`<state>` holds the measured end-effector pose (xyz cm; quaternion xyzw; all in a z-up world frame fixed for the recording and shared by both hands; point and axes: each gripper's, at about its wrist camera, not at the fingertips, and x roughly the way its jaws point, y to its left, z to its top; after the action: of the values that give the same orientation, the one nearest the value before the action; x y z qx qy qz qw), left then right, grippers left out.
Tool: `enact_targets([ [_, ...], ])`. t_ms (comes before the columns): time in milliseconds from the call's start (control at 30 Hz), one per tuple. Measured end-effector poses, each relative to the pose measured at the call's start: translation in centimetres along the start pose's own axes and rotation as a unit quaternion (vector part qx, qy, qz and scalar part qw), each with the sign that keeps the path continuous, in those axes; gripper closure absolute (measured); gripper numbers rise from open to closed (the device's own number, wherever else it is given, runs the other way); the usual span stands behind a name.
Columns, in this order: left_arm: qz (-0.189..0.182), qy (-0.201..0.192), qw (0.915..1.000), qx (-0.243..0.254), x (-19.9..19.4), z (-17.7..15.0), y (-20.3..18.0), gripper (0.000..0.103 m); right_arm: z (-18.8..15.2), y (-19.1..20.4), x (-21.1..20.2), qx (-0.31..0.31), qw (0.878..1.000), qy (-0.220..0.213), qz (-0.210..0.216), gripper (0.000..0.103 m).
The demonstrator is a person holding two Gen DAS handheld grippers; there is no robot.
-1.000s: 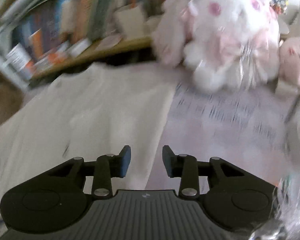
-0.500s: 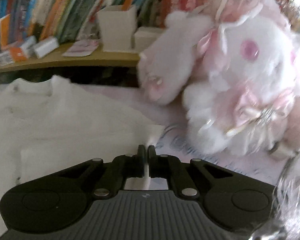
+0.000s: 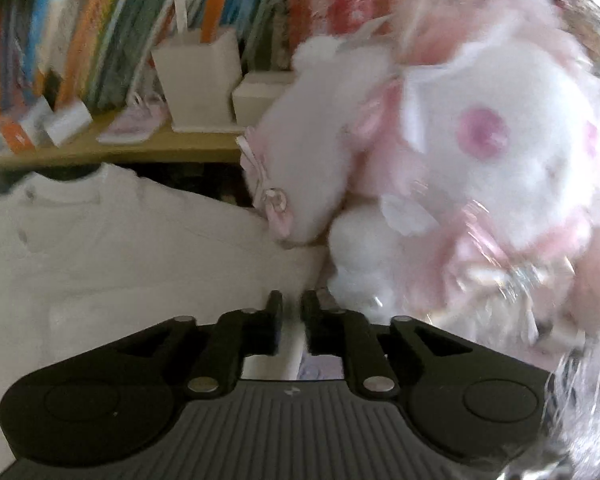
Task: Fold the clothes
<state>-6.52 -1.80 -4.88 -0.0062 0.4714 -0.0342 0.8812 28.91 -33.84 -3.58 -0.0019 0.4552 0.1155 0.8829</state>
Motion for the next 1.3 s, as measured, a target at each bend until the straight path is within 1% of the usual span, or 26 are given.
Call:
enact_targets([
  [67,-0.001,-0.005,1.0000,-0.004,-0.1,0.2,0.2,0.007,-1.6,-0.3,-2.4,0.003,1.000,-0.011,0.021,0.086],
  [167,-0.003,-0.010,0.9998,-0.016,-0.2,0.5,0.6,0.007,-5.4,-0.3,-6.3,0.002,0.999,-0.015,0.036,0.079],
  [233,-0.007,-0.014,0.9995,-0.026,-0.3,0.6,0.9,0.007,-8.7,-0.2,-9.0,0.006,0.999,-0.015,0.042,0.077],
  [333,-0.017,-0.020,0.9991,-0.034,-0.6,0.6,1.3,0.007,-13.9,0.8,-12.7,0.016,0.999,-0.011,0.038,0.072],
  [400,-0.026,-0.020,0.9989,-0.034,-0.7,0.6,1.6,0.007,-17.4,1.8,-14.8,0.024,0.999,-0.008,0.027,0.070],
  [500,-0.043,-0.020,0.9985,-0.028,-0.7,0.7,2.1,0.007,-22.0,3.7,-17.6,0.041,0.999,0.005,0.002,0.069],
  [567,-0.057,-0.021,0.9979,-0.023,-0.7,0.8,2.6,0.007,-24.3,5.0,-18.8,0.044,0.999,0.012,-0.019,0.069],
  [667,-0.076,-0.017,0.9968,-0.014,-0.6,1.1,3.5,0.007,-27.1,6.8,-20.1,0.047,0.997,0.024,-0.051,0.069],
  [733,-0.090,-0.021,0.9957,-0.009,-0.9,1.1,4.2,0.007,-28.7,8.0,-20.8,0.055,0.996,0.031,-0.064,0.068],
  [800,-0.100,-0.021,0.9947,-0.006,-0.9,0.8,4.9,0.007,-30.1,9.0,-21.5,0.063,0.994,0.034,-0.077,0.064],
  [867,-0.109,-0.014,0.9939,-0.002,-0.8,0.5,5.7,0.007,-31.2,9.6,-22.0,0.062,0.993,0.035,-0.092,0.062],
  [967,-0.117,-0.008,0.9931,-0.004,-0.9,0.0,7.1,0.007,-32.8,9.9,-22.7,0.070,0.990,0.039,-0.118,0.062],
  [1067,-0.122,-0.006,0.9925,-0.011,-1.1,-0.3,8.3,0.007,-34.0,9.7,-23.0,0.086,0.988,0.044,-0.124,0.065],
  [1100,-0.123,-0.005,0.9923,-0.014,-1.1,-0.4,8.7,0.007,-34.3,9.5,-23.3,0.095,0.988,0.043,-0.118,0.071],
  [1133,-0.124,-0.004,0.9921,-0.015,-1.2,-0.5,8.9,0.007,-34.6,9.3,-23.5,0.108,0.987,0.041,-0.109,0.075],
  [1200,-0.127,-0.004,0.9917,-0.017,-1.4,-0.6,9.2,0.007,-34.8,9.0,-23.9,0.121,0.987,0.041,-0.101,0.091],
  [1300,-0.123,-0.008,0.9921,-0.020,-1.7,-0.7,9.1,0.007,-35.0,8.6,-24.2,0.131,0.987,0.043,-0.088,0.095],
])
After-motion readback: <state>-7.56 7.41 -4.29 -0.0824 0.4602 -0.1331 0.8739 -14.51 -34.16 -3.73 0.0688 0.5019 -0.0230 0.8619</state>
